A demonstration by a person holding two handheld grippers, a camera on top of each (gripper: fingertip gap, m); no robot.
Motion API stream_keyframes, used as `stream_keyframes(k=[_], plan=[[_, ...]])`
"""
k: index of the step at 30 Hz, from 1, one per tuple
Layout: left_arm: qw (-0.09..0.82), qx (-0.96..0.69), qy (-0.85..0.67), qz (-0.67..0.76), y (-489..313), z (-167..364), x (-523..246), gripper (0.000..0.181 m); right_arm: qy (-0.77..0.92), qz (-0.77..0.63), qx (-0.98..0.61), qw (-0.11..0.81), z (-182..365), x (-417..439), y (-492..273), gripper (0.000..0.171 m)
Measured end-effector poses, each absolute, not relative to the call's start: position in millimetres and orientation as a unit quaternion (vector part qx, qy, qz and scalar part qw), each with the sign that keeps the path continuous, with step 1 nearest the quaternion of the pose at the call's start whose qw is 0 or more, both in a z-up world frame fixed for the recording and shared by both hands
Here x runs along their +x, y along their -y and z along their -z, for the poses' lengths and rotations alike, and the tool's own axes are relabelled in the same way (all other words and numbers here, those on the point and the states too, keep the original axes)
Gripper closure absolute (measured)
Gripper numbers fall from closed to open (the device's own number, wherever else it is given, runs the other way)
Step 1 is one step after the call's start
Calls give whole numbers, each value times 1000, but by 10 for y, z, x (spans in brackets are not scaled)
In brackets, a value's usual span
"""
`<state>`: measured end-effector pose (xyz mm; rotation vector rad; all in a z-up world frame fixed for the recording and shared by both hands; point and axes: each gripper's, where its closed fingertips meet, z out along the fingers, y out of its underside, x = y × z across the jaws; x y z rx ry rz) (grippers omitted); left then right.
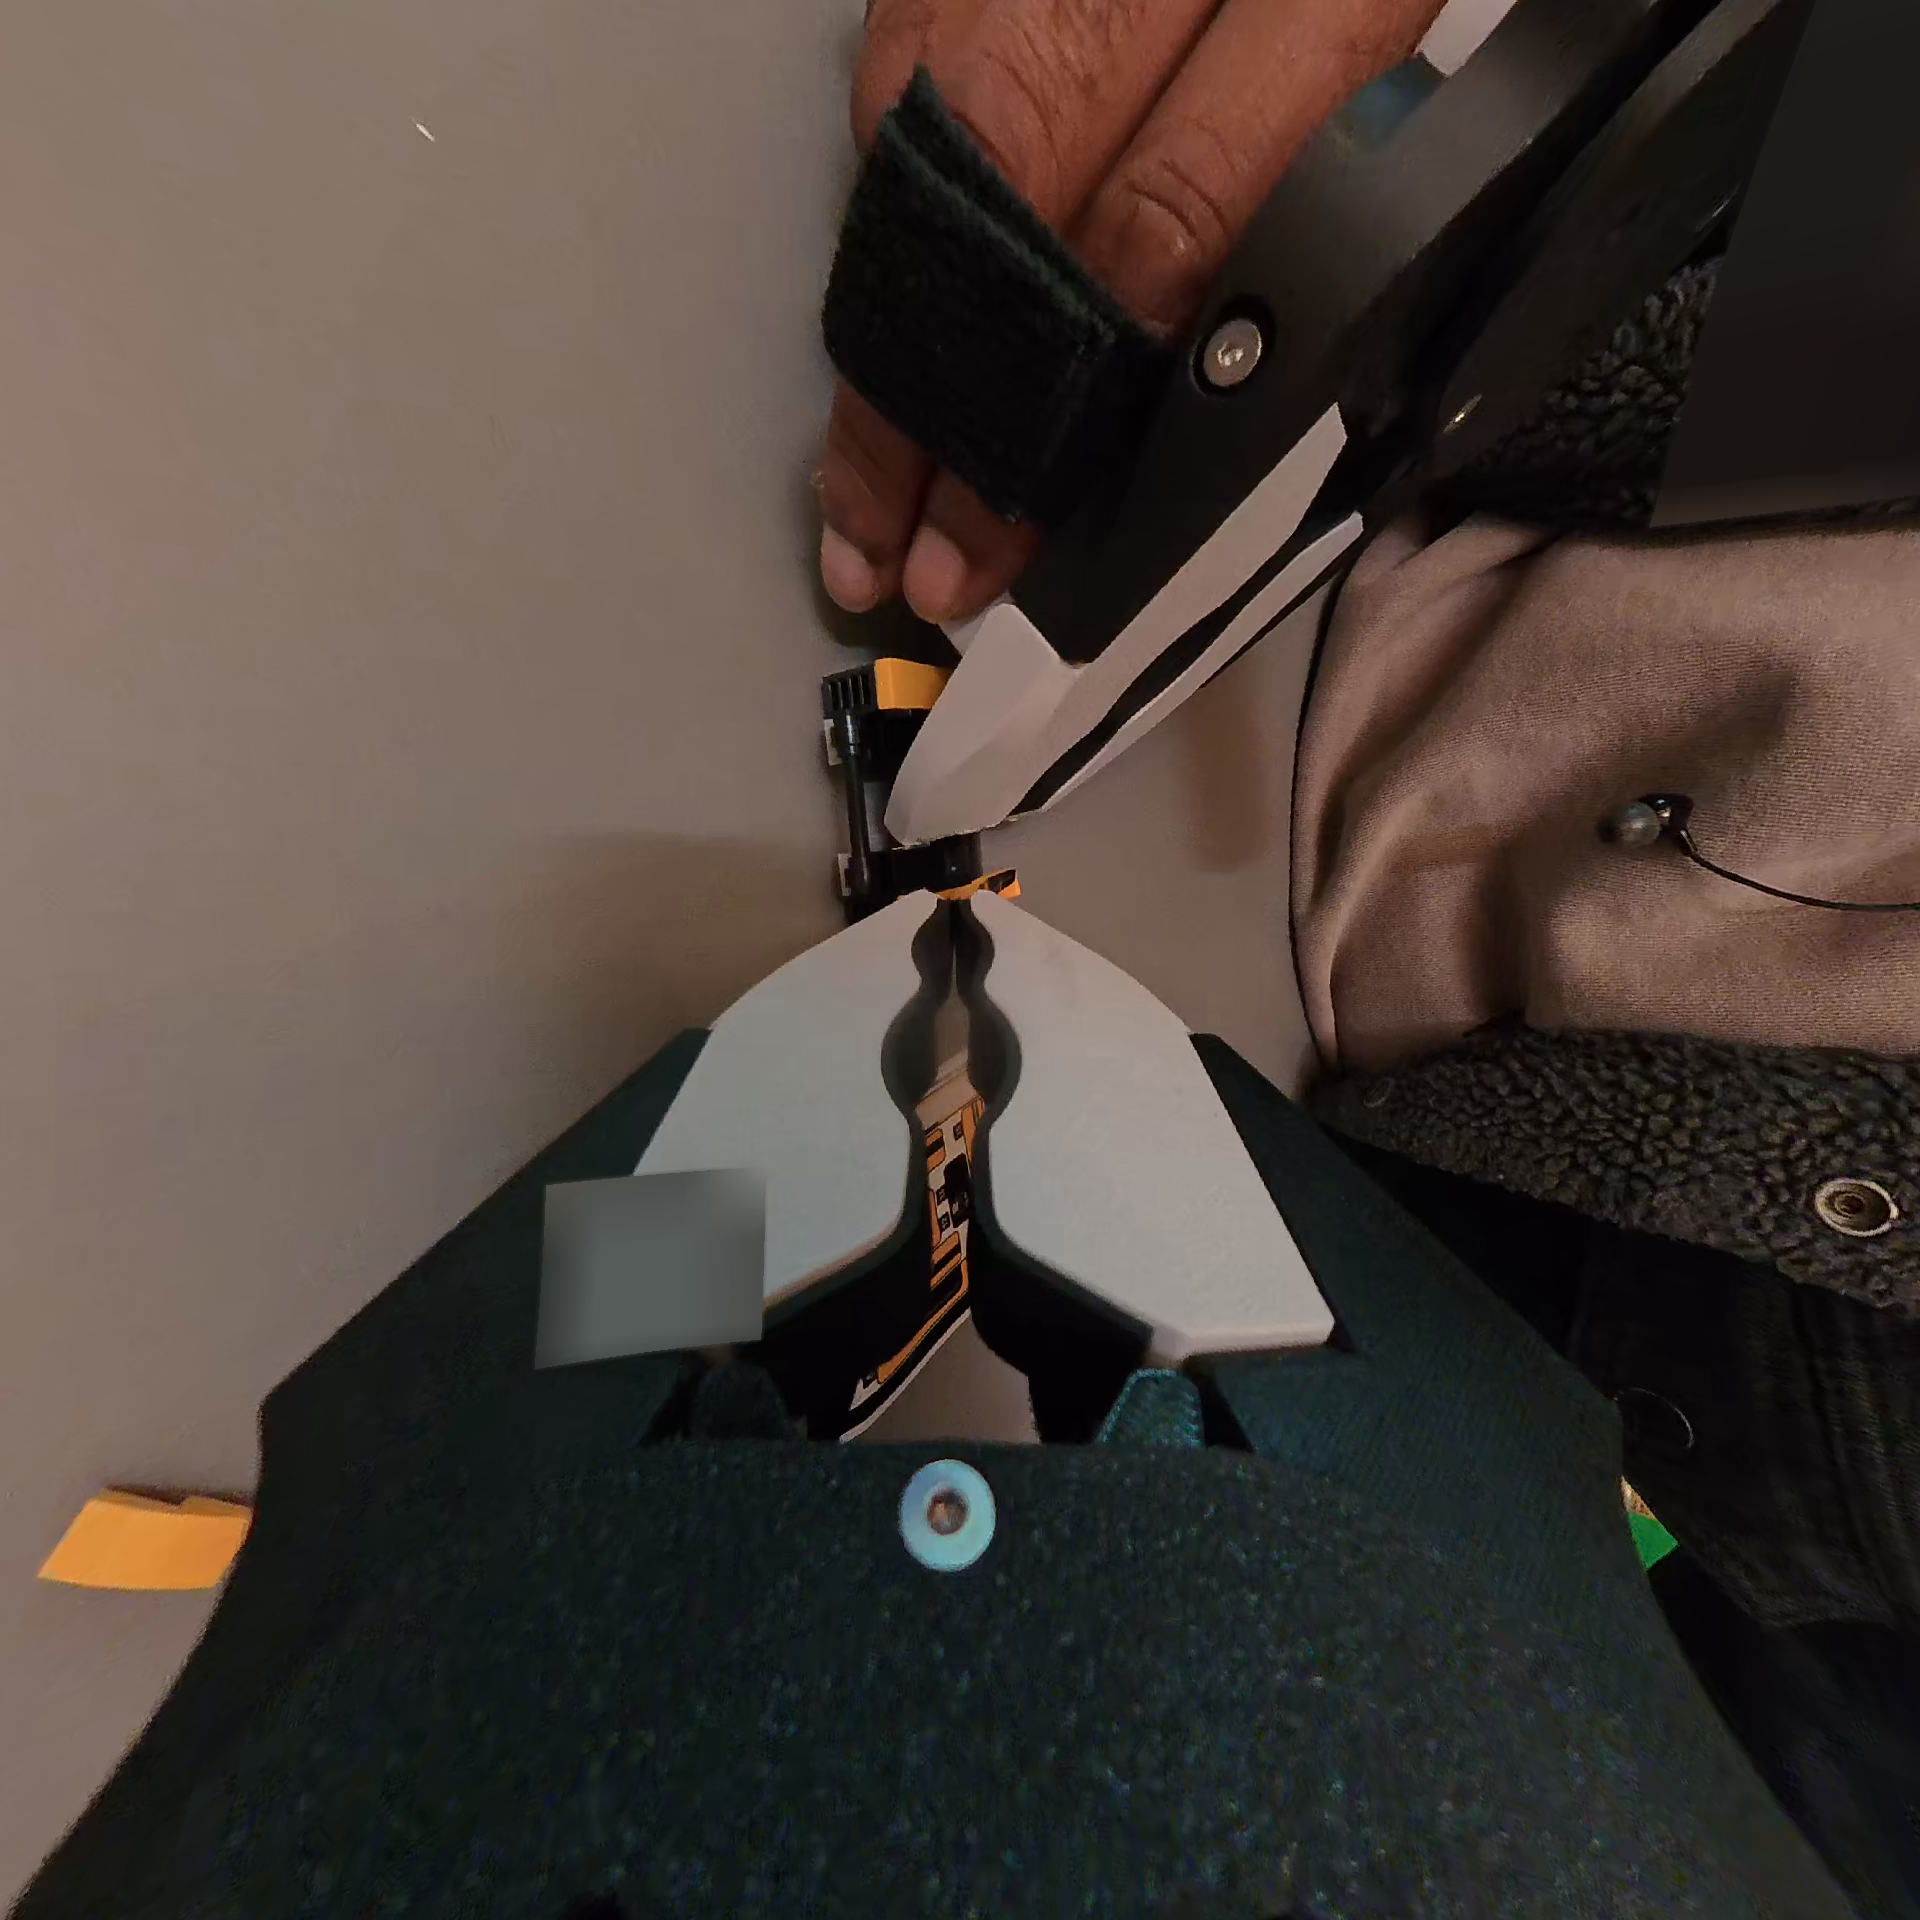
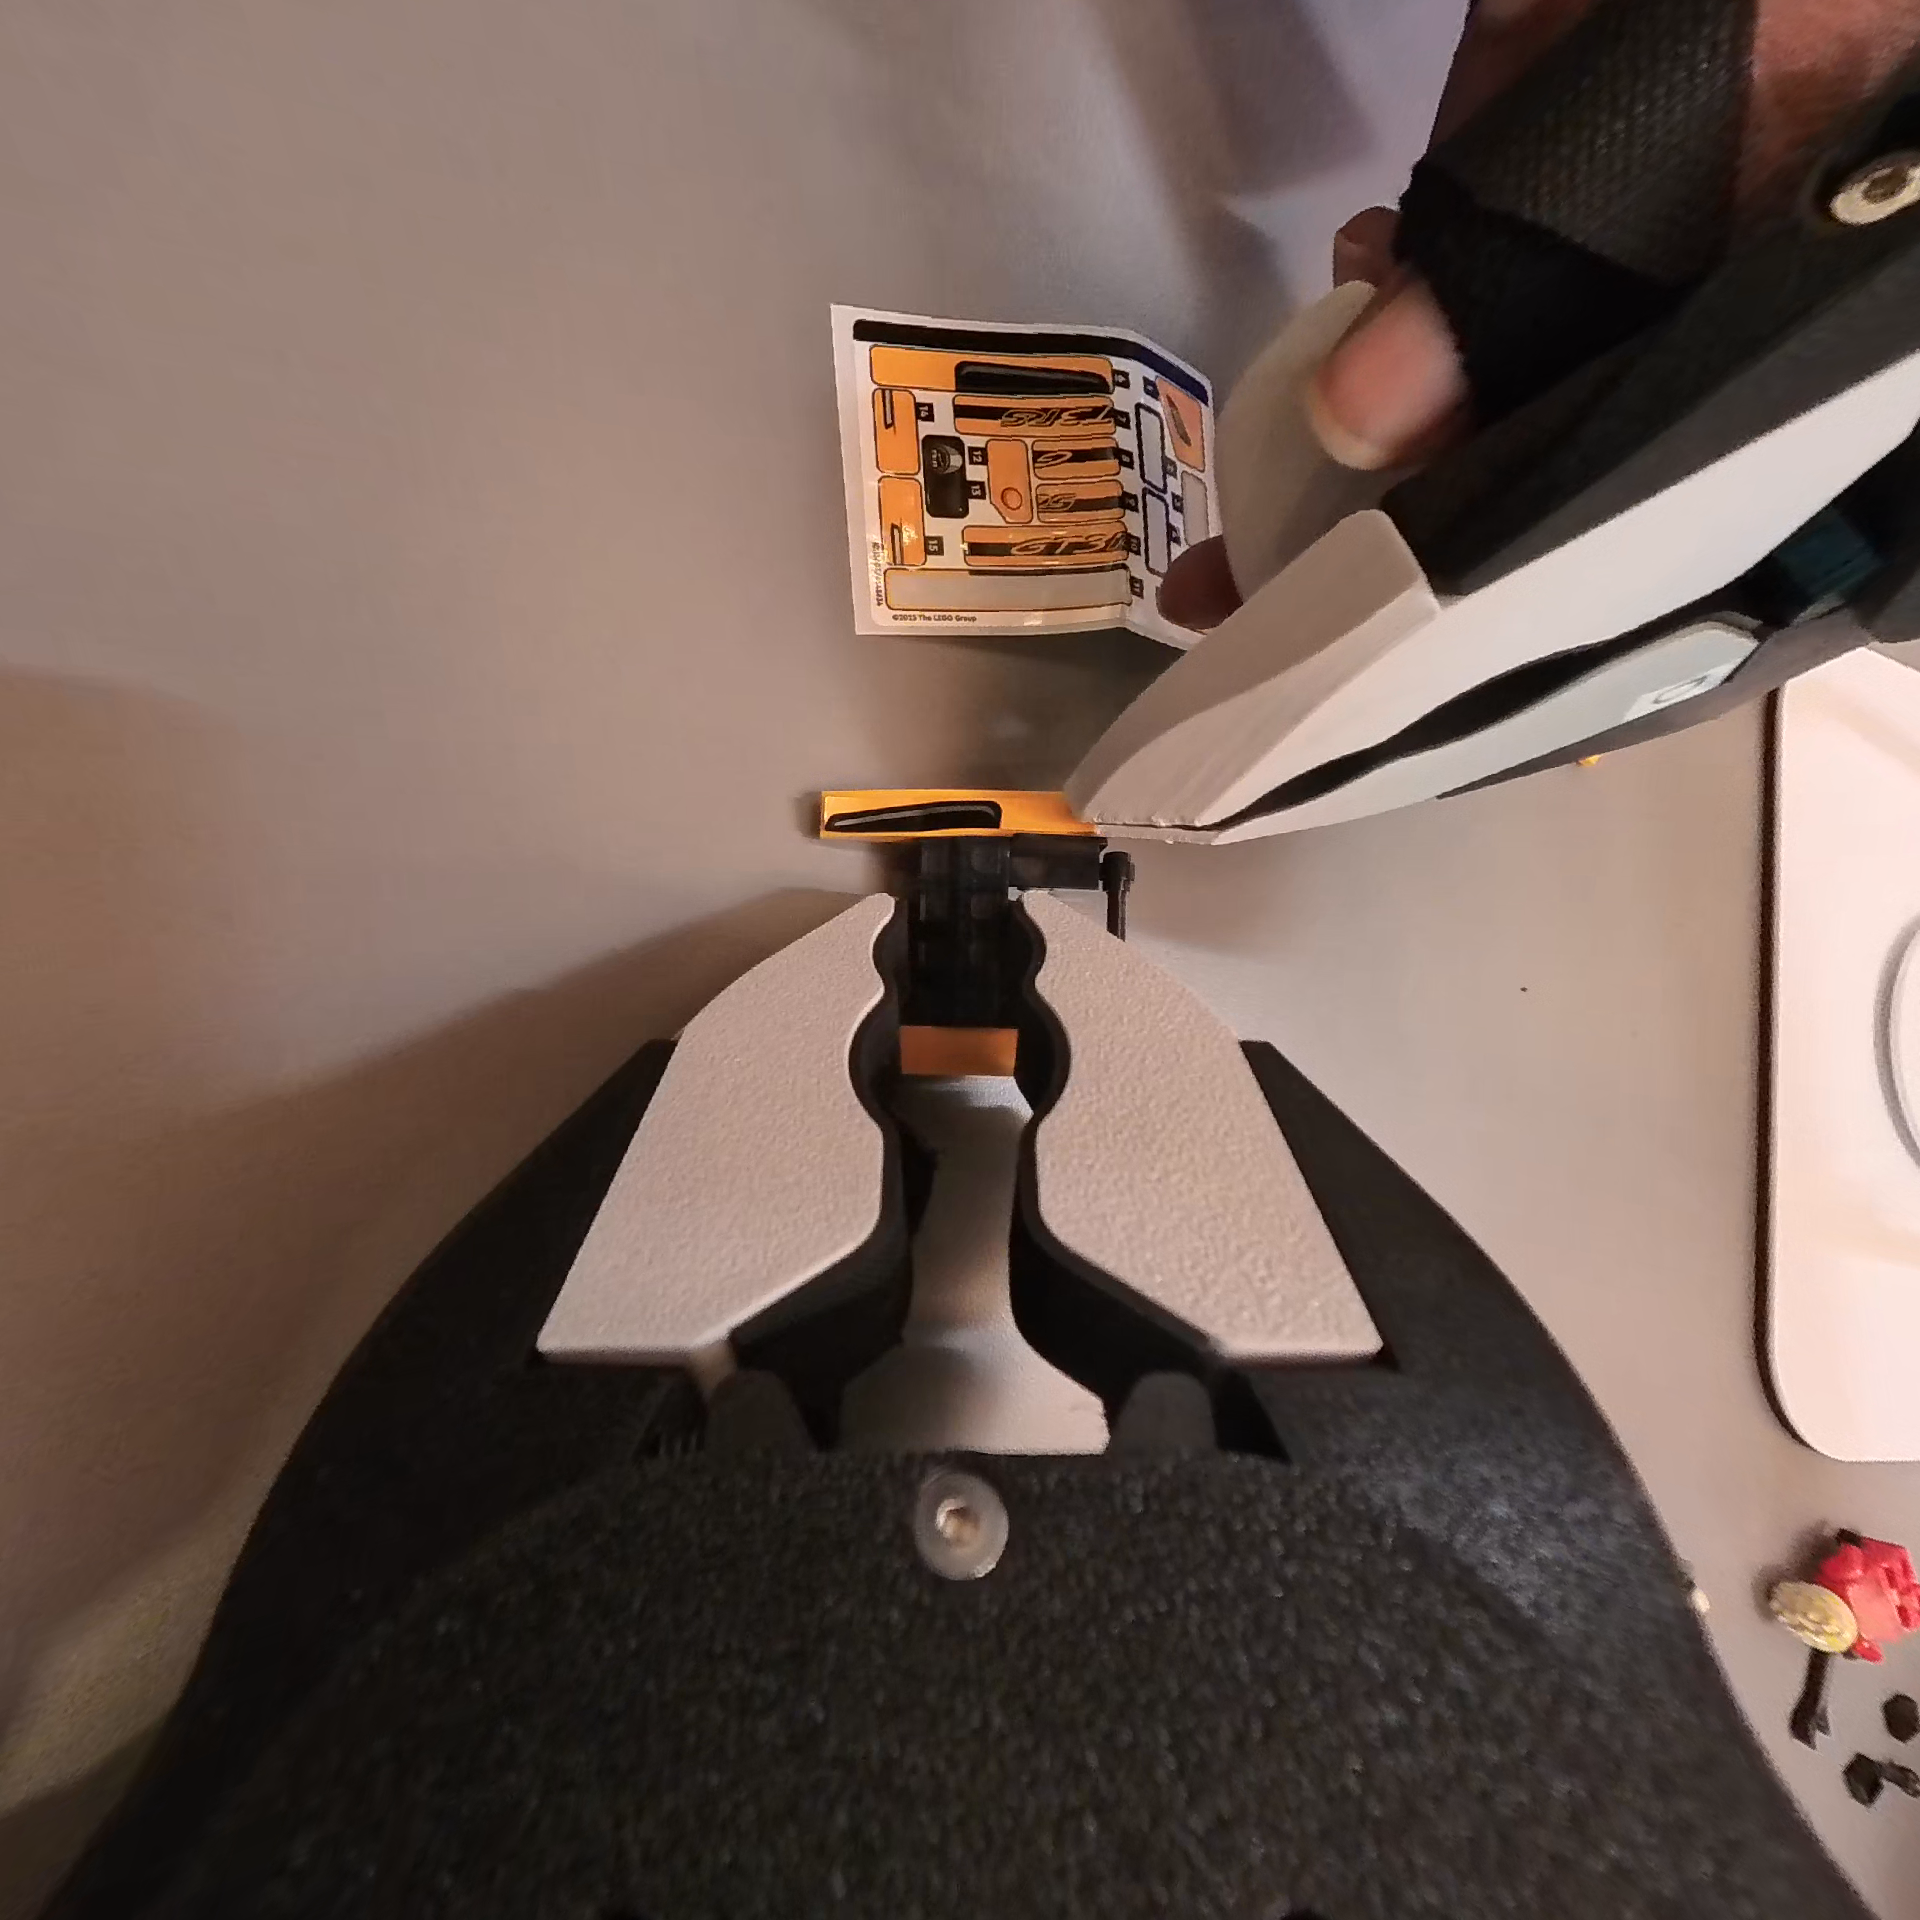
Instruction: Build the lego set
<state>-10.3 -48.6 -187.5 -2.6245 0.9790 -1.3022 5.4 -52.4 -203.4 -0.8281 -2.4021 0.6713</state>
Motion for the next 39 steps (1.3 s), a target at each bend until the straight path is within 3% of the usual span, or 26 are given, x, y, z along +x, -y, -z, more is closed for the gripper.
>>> stream_keyframes(k=[39], plan=[[30,-890,-304,339,465,1869,-128,176,886,-239,-307,254,2062,13,479,153]])
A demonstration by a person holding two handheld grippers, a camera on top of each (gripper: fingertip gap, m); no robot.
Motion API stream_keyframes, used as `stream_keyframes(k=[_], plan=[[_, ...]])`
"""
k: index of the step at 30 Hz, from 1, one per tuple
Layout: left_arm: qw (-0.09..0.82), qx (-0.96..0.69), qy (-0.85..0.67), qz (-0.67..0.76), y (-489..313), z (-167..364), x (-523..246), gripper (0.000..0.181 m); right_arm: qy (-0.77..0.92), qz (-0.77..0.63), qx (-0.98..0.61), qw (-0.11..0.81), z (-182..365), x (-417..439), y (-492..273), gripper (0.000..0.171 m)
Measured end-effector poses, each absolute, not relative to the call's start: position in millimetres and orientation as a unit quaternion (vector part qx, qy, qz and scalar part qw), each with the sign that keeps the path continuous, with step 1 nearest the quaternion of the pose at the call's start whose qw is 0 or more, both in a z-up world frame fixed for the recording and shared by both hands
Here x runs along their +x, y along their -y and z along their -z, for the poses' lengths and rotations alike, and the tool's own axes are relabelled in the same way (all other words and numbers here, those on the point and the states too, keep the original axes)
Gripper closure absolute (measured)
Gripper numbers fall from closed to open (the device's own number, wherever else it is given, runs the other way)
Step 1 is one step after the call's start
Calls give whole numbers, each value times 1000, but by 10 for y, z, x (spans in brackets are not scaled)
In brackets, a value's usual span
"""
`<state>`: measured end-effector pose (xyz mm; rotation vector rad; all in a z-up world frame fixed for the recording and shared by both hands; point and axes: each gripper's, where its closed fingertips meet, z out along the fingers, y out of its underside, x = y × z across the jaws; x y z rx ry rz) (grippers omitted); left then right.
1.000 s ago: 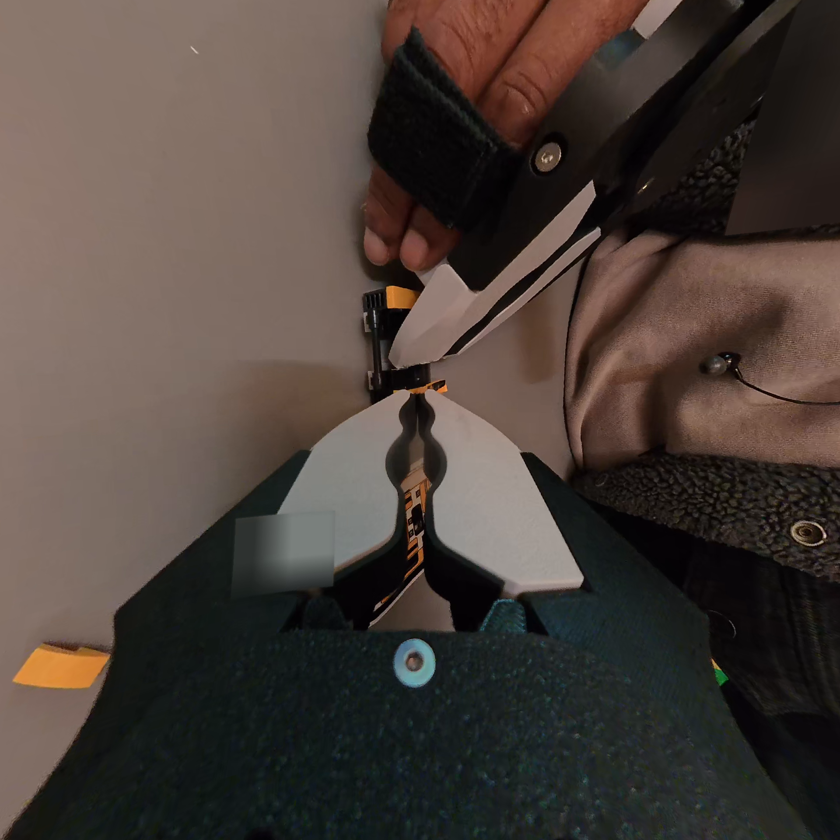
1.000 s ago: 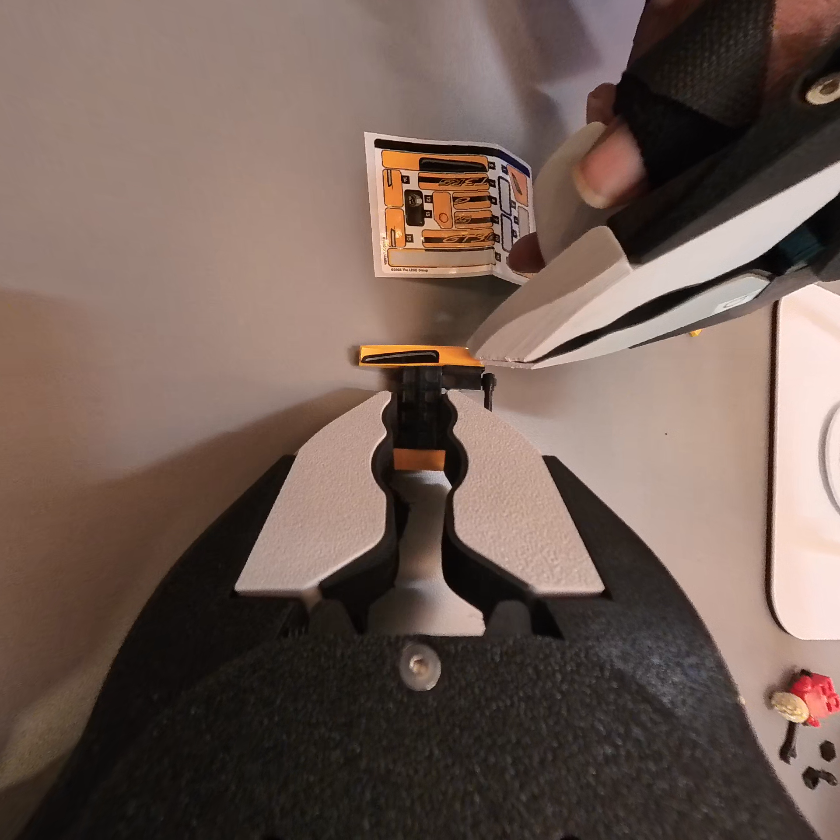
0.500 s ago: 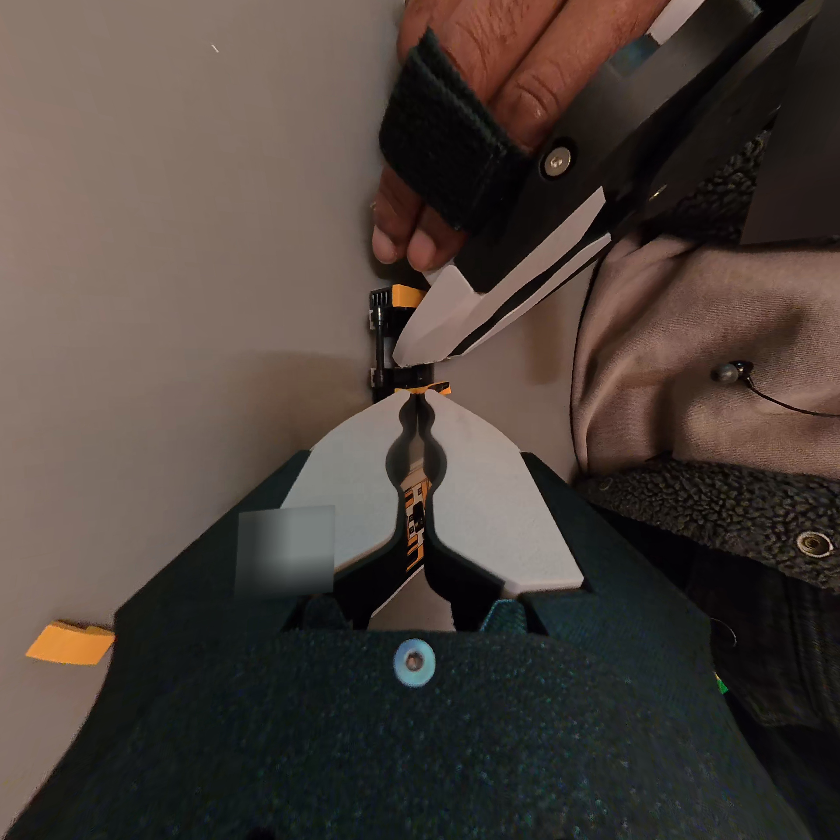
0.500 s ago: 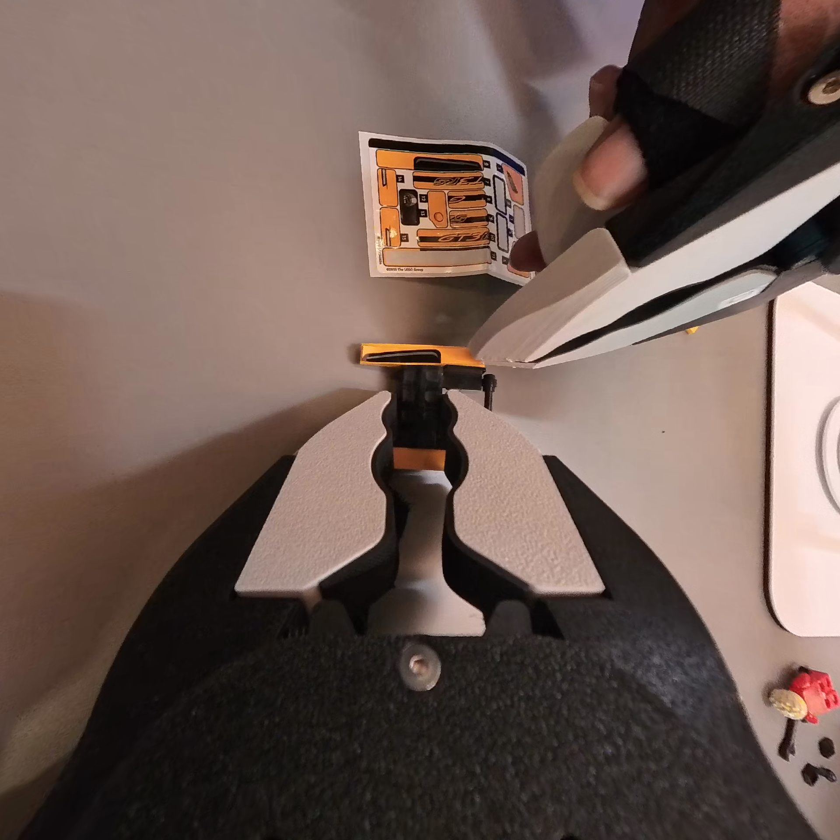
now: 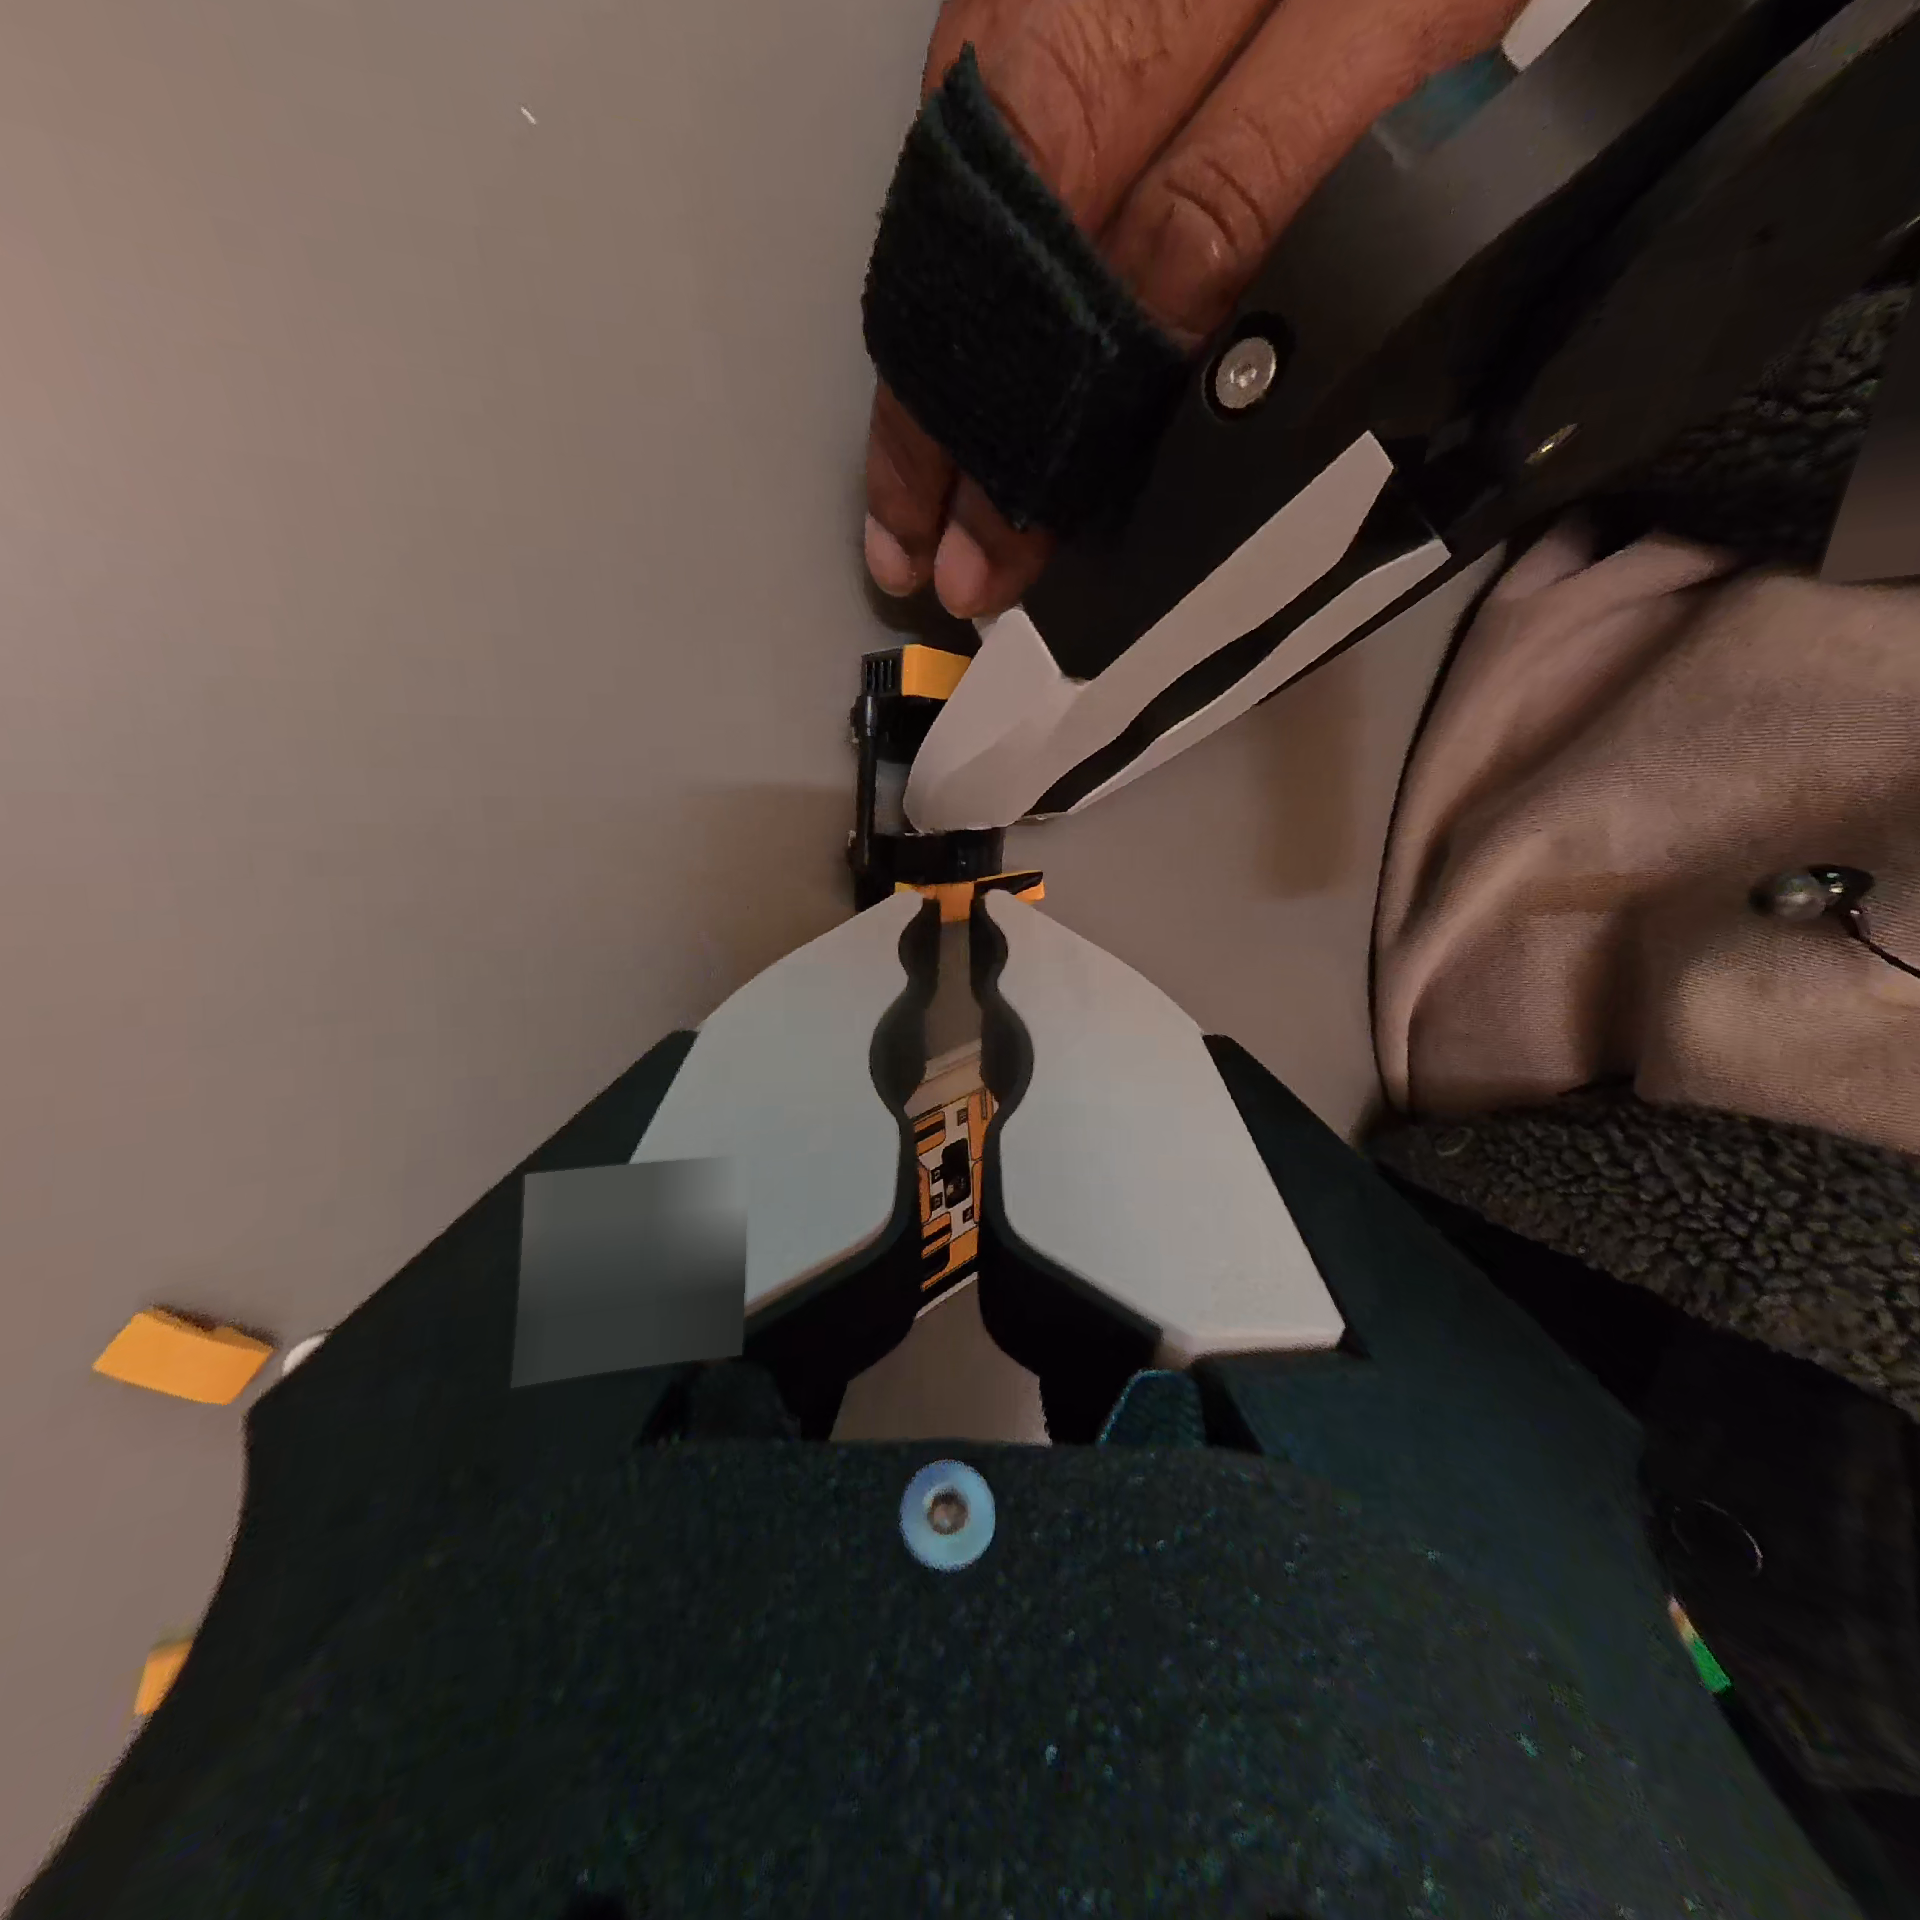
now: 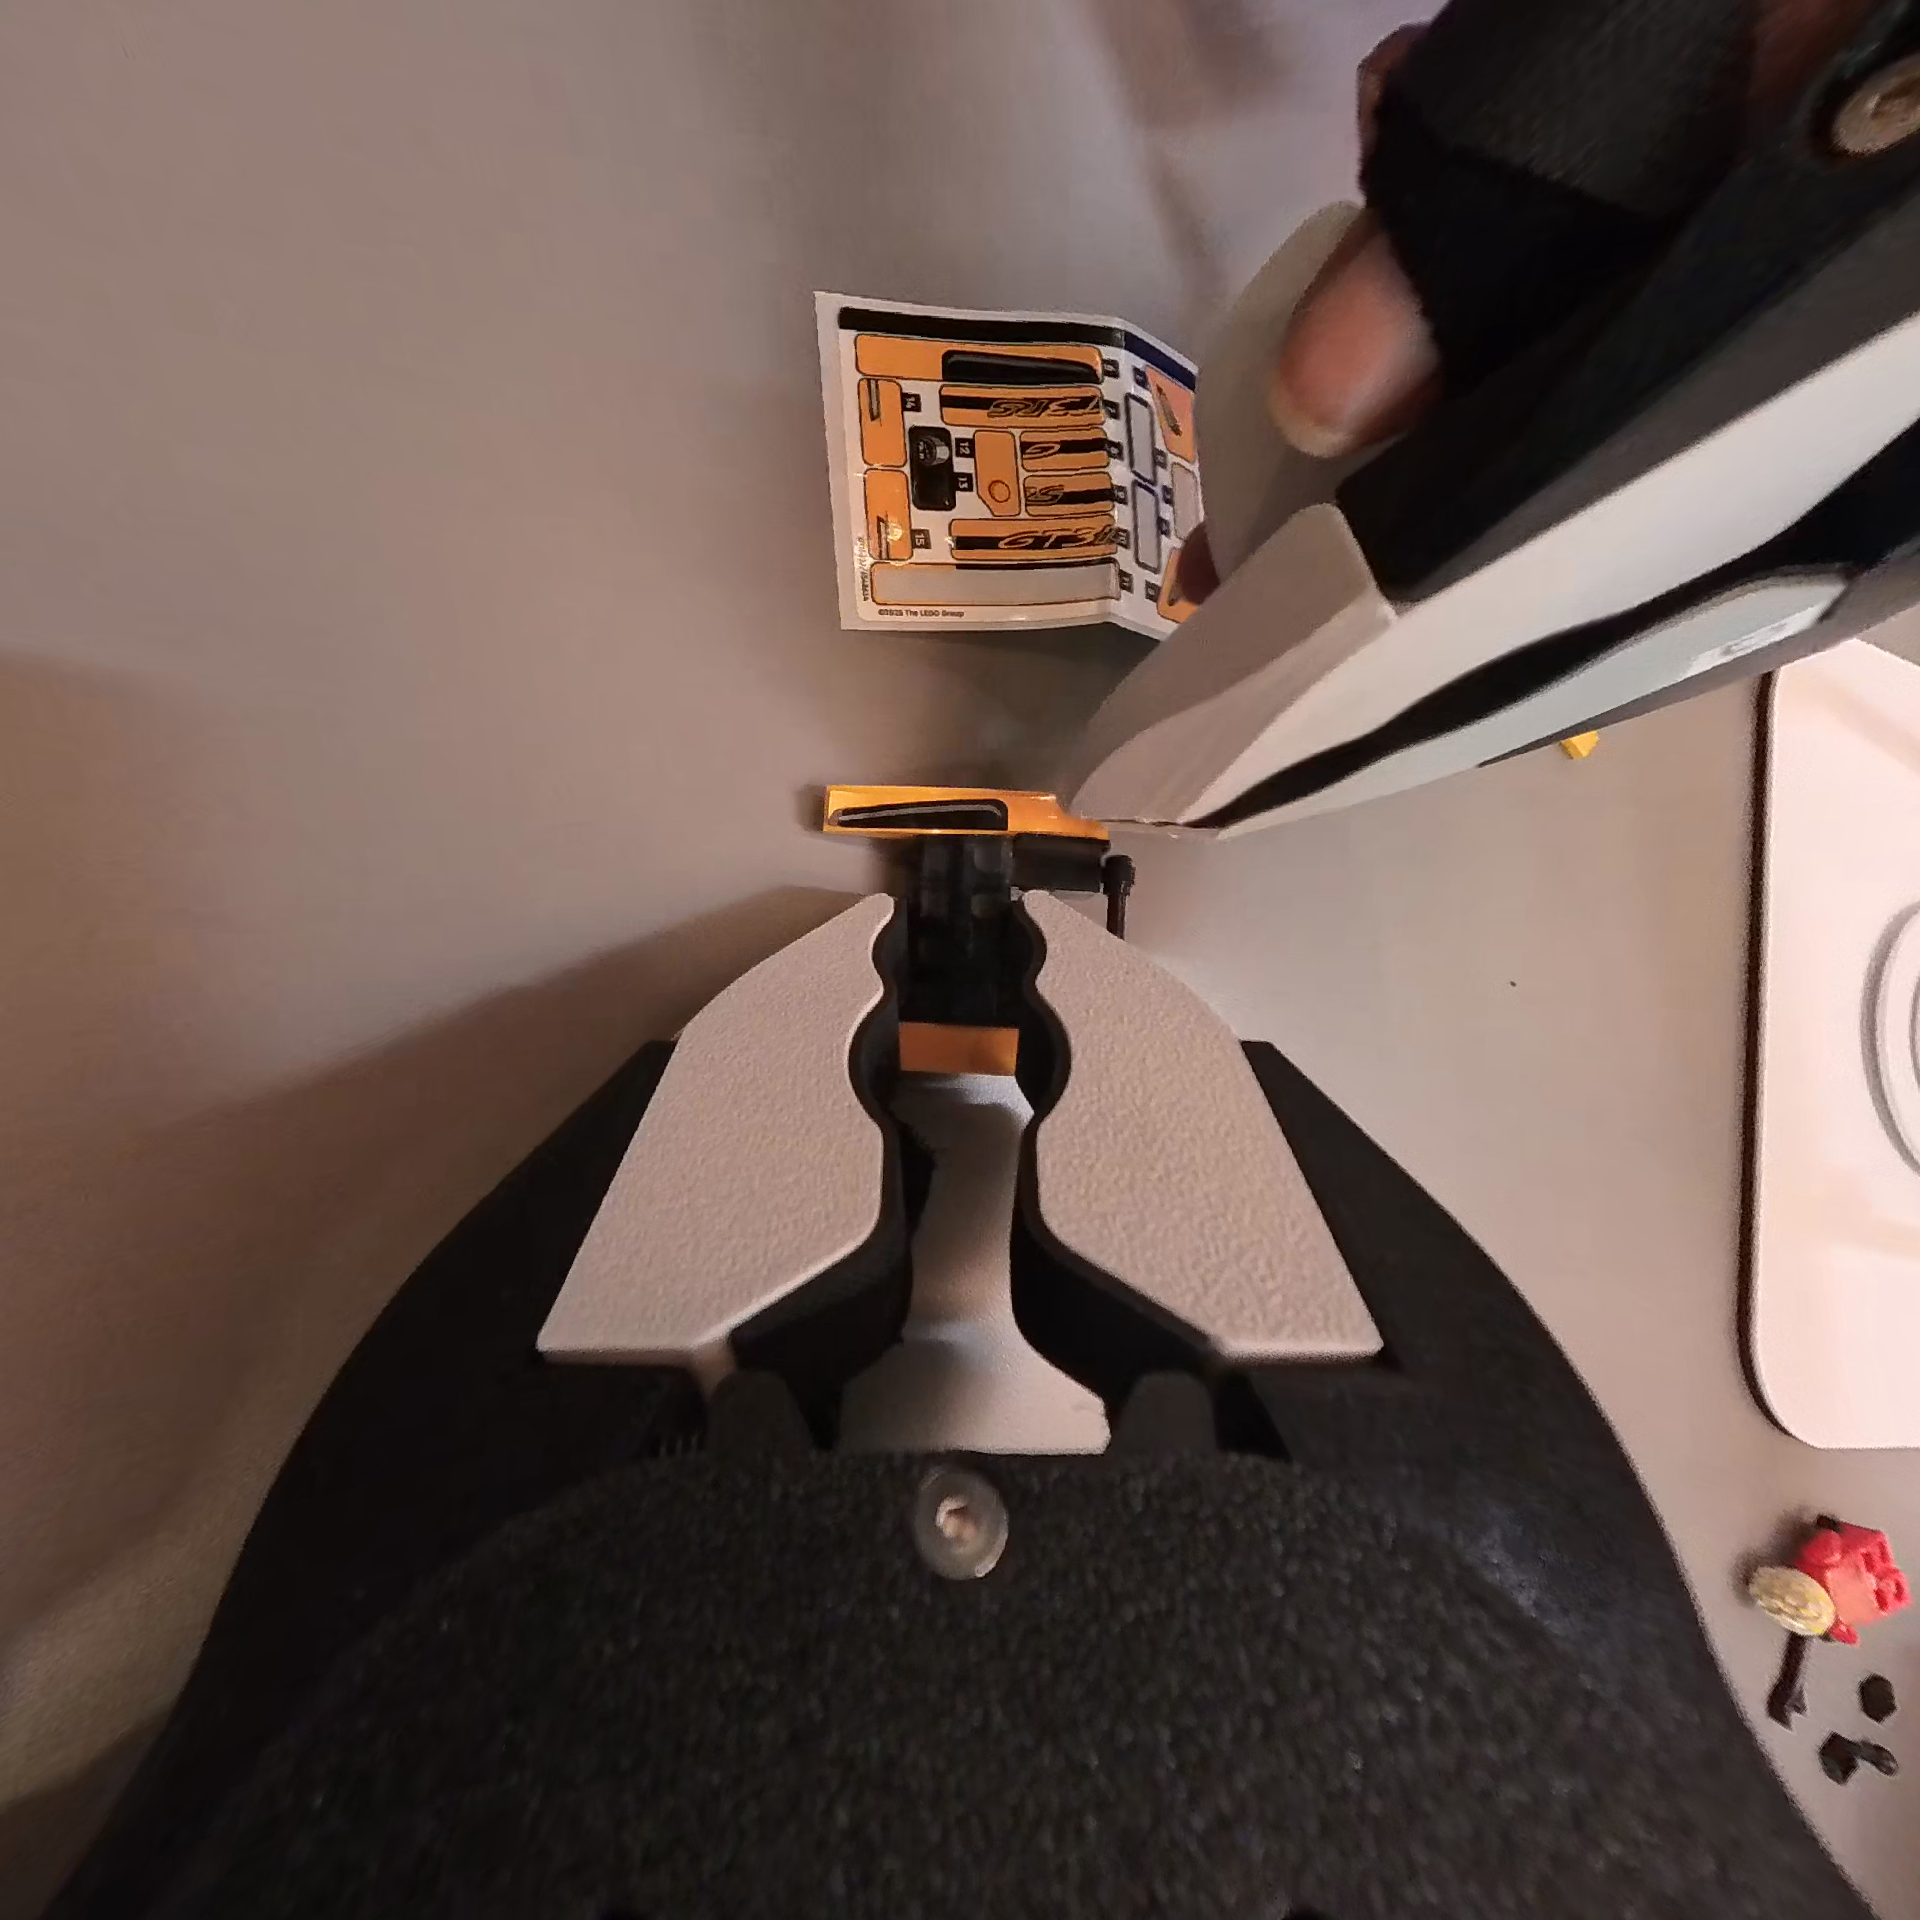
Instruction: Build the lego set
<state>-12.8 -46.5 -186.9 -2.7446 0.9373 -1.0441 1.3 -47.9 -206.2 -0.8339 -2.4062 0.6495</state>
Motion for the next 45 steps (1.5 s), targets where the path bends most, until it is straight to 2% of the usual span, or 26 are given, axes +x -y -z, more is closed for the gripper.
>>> stream_keyframes(k=[14,24,45], plan=[[68,-902,-330,271,453,1869,-141,171,882,-242,-314,253,2080,-12,448,153],[114,-895,-376,212,485,1865,-122,160,881,-244,-316,254,2087,-17,430,153],[111,-890,-407,171,498,1867,-116,155,883,-241,-309,258,2087,-21,425,153]])
